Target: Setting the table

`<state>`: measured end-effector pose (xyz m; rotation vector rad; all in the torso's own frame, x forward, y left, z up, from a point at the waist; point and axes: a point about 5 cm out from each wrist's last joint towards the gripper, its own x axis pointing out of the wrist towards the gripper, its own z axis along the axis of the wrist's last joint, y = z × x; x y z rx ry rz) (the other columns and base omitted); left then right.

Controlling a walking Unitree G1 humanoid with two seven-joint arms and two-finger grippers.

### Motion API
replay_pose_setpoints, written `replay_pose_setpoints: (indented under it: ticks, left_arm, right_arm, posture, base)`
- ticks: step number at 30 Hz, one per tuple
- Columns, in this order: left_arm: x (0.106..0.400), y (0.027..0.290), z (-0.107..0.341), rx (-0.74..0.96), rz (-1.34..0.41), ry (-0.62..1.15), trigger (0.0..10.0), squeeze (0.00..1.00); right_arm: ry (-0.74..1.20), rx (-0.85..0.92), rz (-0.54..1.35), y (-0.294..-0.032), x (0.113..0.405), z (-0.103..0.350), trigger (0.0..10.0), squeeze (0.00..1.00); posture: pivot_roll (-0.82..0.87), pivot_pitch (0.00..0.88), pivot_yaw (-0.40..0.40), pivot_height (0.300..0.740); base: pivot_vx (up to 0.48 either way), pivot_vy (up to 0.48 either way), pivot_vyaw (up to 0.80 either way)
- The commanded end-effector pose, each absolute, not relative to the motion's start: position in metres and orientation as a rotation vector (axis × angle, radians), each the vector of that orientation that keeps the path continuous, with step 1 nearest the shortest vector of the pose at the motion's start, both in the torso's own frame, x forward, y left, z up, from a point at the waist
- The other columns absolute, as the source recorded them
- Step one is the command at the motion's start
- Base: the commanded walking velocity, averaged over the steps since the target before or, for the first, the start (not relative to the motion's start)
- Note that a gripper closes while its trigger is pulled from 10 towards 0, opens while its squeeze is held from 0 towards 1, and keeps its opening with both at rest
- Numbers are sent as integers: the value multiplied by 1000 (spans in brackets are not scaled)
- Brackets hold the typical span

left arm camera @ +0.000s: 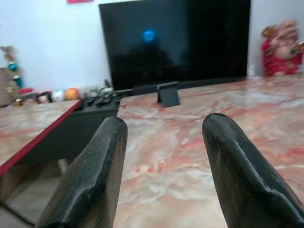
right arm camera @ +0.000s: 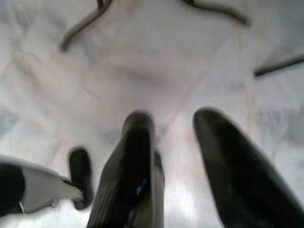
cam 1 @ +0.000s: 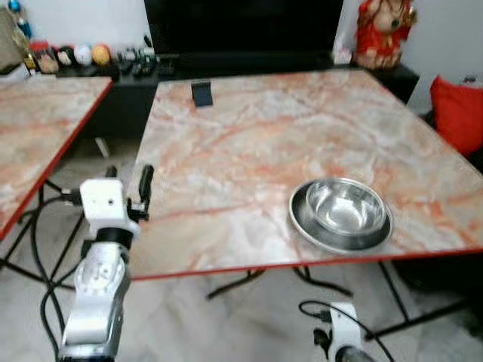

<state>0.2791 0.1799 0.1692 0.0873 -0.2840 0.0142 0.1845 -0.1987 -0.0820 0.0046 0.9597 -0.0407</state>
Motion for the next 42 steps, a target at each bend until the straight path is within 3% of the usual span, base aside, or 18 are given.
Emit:
replay_pose_setpoints:
  ticks: [1, 9, 34, 42]
  left_arm:
    - [277, 188, 175, 114, 31, -298, 10000, 0]
    - [274, 188, 171, 110, 36, -287, 10000, 0]
    - [274, 187, 171, 103, 40, -279, 10000, 0]
    - [275, 187, 172, 104, 42, -281, 10000, 0]
  right_arm:
    - [940, 0, -23, -193, 191, -79, 10000, 0]
    - [942, -5, -8, -193, 190, -80, 10000, 0]
    - [939, -10, -12, -194, 192, -79, 10000, 0]
    - [939, -1, -15, -193, 192, -79, 10000, 0]
  posture:
    - [-47, 0, 7, 707]
    - [-45, 0, 6, 707]
    - [-39, 0, 0, 707]
    - [-35, 0, 0, 707]
  base:
    - [0, 398, 0]
    - [0, 399, 506]
    - [0, 399, 0]
    - [0, 397, 500]
